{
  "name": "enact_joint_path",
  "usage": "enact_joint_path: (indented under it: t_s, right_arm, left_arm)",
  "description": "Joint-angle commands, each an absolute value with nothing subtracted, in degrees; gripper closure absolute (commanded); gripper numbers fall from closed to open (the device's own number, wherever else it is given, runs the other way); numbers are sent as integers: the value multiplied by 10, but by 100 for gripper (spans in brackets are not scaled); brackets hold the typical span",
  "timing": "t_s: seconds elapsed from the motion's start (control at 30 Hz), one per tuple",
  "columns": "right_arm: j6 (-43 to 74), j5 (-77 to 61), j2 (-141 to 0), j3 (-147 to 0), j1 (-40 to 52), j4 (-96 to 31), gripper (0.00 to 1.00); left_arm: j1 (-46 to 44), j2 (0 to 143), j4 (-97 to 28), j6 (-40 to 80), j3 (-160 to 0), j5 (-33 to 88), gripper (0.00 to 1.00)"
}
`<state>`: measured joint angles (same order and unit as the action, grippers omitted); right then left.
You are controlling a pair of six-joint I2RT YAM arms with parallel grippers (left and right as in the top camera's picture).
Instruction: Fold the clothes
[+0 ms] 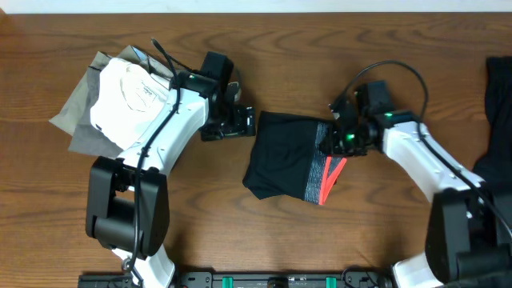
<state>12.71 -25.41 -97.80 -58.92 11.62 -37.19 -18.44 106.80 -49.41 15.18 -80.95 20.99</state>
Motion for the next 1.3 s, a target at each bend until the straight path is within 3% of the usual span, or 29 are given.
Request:
enact_joint_path:
  t_s: [0.0, 0.3, 0.7, 0.93, 1.27]
  right_arm:
    - [205, -168, -1014, -591, 123, -381, 99]
    - [219, -128, -1118, -590, 112, -375, 99]
    - [216, -124, -1132, -590, 108, -375, 99]
    - [211, -122, -1132, -590, 108, -375, 99]
    - [209, -122, -1132, -590, 108, -375, 99]
  left_arm:
    - [-187, 1091, -489, 151, -808, 238, 11]
    - [-187, 1158, -470, 151, -808, 248, 7]
    - [-198, 1247, -390, 183, -808, 451, 6]
    - [-248, 1253, -398, 181, -808, 461, 8]
    - [-306, 1253, -399, 166, -808, 446, 52]
